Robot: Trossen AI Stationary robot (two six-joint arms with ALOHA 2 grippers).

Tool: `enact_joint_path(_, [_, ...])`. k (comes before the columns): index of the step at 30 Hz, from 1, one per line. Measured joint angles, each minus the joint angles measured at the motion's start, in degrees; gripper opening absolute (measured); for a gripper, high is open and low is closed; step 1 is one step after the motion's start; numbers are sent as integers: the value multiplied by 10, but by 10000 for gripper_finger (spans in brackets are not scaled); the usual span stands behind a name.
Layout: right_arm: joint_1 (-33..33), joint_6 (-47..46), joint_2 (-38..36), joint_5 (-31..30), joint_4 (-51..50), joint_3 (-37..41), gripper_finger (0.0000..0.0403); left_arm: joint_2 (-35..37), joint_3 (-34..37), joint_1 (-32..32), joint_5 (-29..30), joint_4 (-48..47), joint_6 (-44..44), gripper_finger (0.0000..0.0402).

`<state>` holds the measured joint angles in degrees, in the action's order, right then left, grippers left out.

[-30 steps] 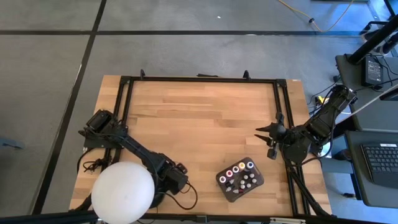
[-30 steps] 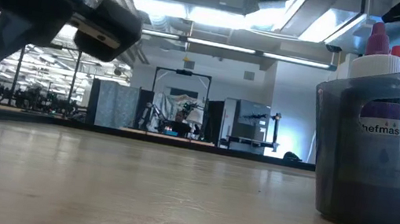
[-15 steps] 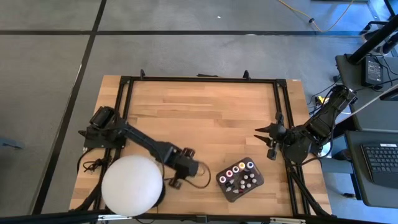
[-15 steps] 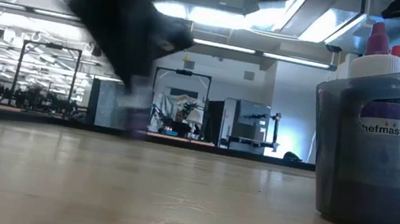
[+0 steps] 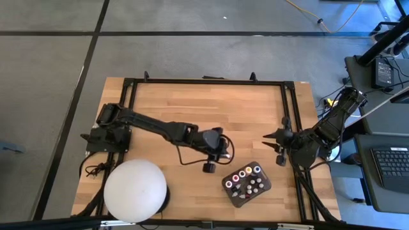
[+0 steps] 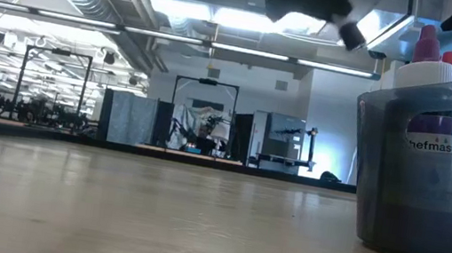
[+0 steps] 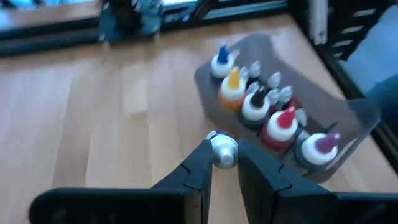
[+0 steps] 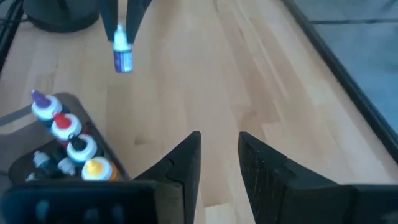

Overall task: Pick & Place food coloring
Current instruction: Put the small purple food coloring bottle into the bin

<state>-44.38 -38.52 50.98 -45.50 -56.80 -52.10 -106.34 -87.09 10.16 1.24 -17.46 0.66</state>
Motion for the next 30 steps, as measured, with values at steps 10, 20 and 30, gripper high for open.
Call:
enact_joint_path(10, [7,43,7,-19,2,0,110,-26,4,-42,7,23,61,57])
enact_joint_path(20, [41,42,30,-4,5,0,110,-155,-119,-151,-52,-26,49,57])
enact_joint_path(30, [69,42,46,51,6,0,110,-295,-257,-187,-66,-169,46,57])
